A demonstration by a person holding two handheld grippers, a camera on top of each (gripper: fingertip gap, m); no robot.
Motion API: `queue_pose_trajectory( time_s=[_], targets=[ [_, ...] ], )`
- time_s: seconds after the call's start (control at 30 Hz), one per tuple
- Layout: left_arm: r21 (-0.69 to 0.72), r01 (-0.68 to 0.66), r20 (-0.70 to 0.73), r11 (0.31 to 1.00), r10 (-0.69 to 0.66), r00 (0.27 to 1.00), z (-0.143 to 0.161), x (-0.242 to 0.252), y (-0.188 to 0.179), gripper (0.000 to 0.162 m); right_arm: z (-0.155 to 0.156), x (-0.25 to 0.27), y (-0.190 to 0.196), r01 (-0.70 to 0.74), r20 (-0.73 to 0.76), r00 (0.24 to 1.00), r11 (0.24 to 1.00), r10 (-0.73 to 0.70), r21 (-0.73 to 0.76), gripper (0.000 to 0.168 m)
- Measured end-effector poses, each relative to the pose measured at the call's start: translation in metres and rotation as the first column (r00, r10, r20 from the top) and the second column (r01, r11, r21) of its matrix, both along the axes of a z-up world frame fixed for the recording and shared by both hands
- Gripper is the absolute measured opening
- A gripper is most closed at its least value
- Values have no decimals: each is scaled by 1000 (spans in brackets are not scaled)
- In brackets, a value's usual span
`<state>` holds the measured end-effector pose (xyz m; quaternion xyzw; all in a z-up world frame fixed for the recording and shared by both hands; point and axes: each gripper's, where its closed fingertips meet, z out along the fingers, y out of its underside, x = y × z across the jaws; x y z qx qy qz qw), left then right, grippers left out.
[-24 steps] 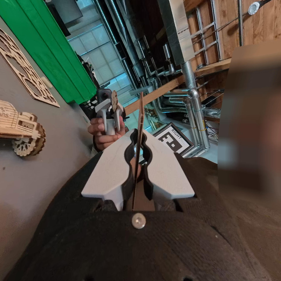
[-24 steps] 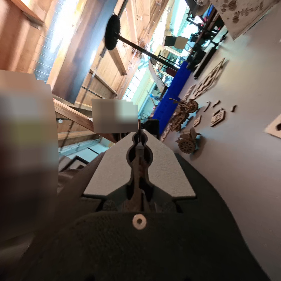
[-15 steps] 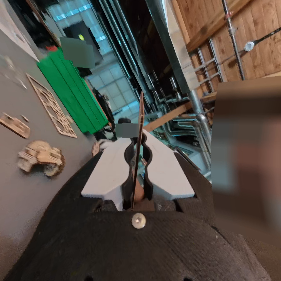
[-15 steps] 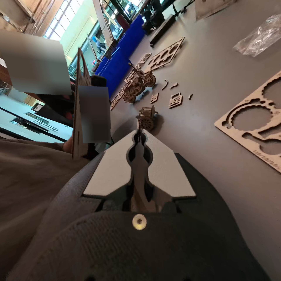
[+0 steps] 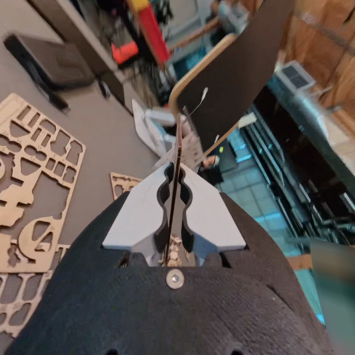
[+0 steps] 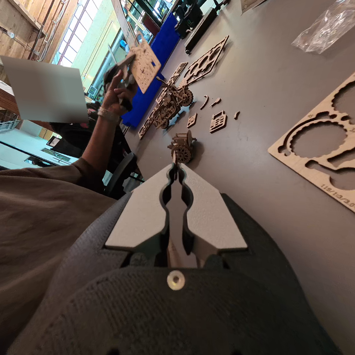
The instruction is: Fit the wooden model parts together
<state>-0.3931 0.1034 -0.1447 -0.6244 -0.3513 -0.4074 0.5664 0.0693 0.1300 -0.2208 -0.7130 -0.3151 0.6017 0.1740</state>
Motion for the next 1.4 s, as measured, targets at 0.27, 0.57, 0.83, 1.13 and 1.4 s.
queue_pose_trajectory(
  time_s=[0.27,0.57,0.83,1.13,1.4],
  targets=[
    [-204,471,94,858,-462,882,-66,57,45,0,0,0,2,10,-13,1000,1000,-10,-18,1],
    [-455,547,-17,702,-622,783,-99,67,40,4,1,-5,-3,-28,-47,999,999,27,-31,1],
    [-614,421,-233,668,-662,712,-98,60,34,34,-1,-6,-3,-34,-50,998,999,32,-42,1],
    [-549,179,-462,816,-475,749,-48,43,24,53,-15,-11,-14,-76,68,995,992,69,105,1],
    [-201,664,-446,720,-671,592,4,302,-24,18,12,-13,-15,-44,-63,996,979,58,199,1]
  ],
)
